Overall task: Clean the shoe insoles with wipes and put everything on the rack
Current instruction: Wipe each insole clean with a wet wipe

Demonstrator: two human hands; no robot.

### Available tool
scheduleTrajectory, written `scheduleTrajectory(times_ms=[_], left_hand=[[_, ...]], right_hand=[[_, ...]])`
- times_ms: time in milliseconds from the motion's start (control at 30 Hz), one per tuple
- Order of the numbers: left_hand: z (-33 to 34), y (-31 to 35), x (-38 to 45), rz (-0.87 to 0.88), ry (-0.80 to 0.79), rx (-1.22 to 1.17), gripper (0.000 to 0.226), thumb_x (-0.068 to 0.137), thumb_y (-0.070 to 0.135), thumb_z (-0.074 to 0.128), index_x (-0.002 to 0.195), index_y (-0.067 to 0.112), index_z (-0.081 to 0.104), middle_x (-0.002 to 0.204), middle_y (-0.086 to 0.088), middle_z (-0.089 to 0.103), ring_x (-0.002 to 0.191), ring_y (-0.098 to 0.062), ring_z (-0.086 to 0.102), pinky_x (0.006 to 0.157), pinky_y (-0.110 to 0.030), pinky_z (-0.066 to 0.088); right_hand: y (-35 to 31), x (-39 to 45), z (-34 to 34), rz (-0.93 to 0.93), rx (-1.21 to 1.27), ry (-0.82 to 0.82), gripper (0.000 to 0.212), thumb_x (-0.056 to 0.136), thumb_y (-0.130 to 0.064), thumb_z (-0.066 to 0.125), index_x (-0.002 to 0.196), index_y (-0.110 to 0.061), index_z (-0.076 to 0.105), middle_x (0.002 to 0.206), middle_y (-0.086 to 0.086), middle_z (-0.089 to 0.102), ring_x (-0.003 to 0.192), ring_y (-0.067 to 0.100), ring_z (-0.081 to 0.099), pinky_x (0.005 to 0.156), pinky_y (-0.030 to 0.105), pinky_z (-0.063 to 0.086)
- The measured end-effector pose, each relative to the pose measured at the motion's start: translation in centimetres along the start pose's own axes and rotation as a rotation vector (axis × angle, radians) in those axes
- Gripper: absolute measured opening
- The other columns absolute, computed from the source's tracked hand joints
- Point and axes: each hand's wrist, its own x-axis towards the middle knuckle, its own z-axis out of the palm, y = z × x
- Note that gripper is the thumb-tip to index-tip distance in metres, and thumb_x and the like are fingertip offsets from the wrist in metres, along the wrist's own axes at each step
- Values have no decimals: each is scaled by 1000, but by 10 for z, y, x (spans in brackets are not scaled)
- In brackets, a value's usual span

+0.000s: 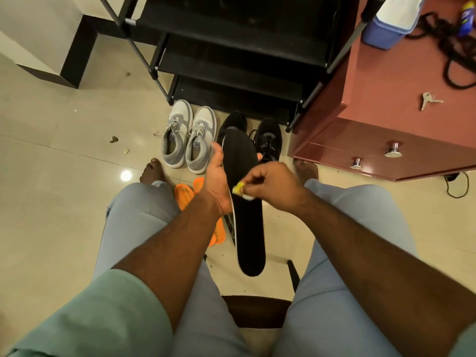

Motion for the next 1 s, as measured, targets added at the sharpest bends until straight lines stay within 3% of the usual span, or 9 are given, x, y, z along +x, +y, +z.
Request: scheduleTrajectory(times_ms=[100, 200, 267, 367, 467, 633, 800, 933, 1000], left_hand=[[5, -6, -5, -41, -19, 29, 88, 88, 79, 26, 107, 7, 73, 108, -20, 71, 96, -34, 72, 78, -44, 58], [0, -1, -1, -39, 21, -11, 91, 87, 81, 28, 113, 5, 71, 128, -19, 64, 110, -33, 66, 85, -42, 57], [-2, -2, 3, -33, 45, 5, 94, 86, 82, 26, 106, 5, 76, 124, -17, 65, 105, -30, 68, 83, -40, 56], [4, -13, 1, -67, 12, 20, 88, 89, 79, 29, 97, 7, 79, 108, -18, 71, 96, -31, 71, 81, -40, 57], [5, -17, -4, -110, -21, 6, 82, 91, 75, 31, 109, 6, 72, 106, -21, 71, 95, -33, 72, 80, -42, 56], [-1, -7, 0, -60, 12, -29, 79, 92, 73, 34, 120, 6, 63, 116, -15, 62, 103, -31, 65, 88, -45, 56], [10, -20, -6, -122, -31, 22, 73, 94, 69, 34, 120, 8, 67, 111, -20, 69, 98, -34, 70, 90, -49, 51], [-1, -11, 0, -79, -22, 1, 64, 96, 59, 38, 92, 11, 79, 95, -14, 73, 85, -30, 72, 76, -39, 58], [1, -12, -1, -79, -22, 15, 64, 96, 59, 38, 90, 11, 79, 92, -13, 73, 83, -28, 72, 75, -38, 56]], right_hand=[[-3, 9, -2, 31, 14, 141, 4, 80, -16, 74, 84, -15, 73, 72, -9, 67, 64, 1, 60, 52, 10, 46], [-1, 5, 0, 35, -61, -67, 6, 77, -15, 76, 77, -11, 72, 67, -8, 66, 58, -2, 58, 66, 12, 43], [2, 1, -1, 29, -78, -125, 6, 76, -12, 76, 74, -9, 71, 64, -8, 64, 56, -2, 56, 64, 13, 43], [3, 5, -2, 19, -35, 92, 5, 75, -13, 77, 75, -11, 72, 68, -8, 67, 60, 1, 60, 64, 12, 46], [-3, 10, -2, 63, 71, 215, 4, 78, -13, 75, 76, -11, 71, 69, -11, 65, 60, -4, 59, 52, 10, 47], [0, -2, -2, 135, -8, -105, 9, 75, -10, 76, 73, -4, 71, 66, -2, 67, 55, 0, 57, 62, 10, 38], [-5, 13, -1, 138, 200, 335, 6, 76, -17, 76, 73, -16, 71, 71, -5, 68, 65, 3, 63, 58, 18, 50], [-6, 6, -6, 218, 59, -40, 6, 78, -13, 75, 74, -10, 70, 71, -1, 68, 56, 6, 60, 47, 16, 46], [-5, 3, -6, 228, 39, -57, 6, 78, -13, 74, 73, -11, 70, 70, -1, 68, 56, 7, 60, 47, 19, 47]])
